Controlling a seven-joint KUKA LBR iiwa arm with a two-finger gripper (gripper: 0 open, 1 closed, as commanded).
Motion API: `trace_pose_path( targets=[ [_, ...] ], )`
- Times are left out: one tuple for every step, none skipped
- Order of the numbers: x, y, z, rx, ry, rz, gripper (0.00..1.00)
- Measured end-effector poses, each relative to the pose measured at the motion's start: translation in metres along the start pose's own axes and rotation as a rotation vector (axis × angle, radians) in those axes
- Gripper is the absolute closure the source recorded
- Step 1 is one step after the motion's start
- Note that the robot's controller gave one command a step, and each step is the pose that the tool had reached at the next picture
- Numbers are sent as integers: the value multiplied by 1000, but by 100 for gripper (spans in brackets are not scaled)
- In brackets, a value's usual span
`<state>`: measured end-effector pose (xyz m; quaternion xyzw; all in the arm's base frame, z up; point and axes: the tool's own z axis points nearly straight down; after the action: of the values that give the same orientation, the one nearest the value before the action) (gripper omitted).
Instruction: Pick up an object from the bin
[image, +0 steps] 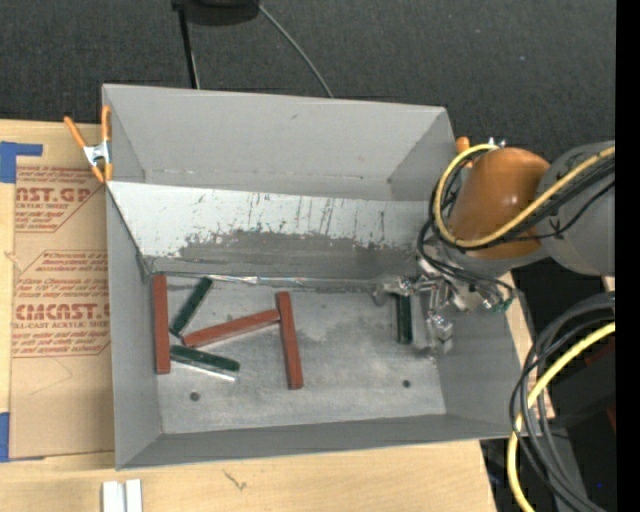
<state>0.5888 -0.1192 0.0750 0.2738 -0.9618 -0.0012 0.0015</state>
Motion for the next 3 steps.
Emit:
trace_pose_path(
  targets=[
    [17, -8, 5, 3, -4, -250, 100],
    [14, -5, 5, -1, -11, -250, 0],
    [14, -5, 5, -1, -11, -251, 0]
  ],
)
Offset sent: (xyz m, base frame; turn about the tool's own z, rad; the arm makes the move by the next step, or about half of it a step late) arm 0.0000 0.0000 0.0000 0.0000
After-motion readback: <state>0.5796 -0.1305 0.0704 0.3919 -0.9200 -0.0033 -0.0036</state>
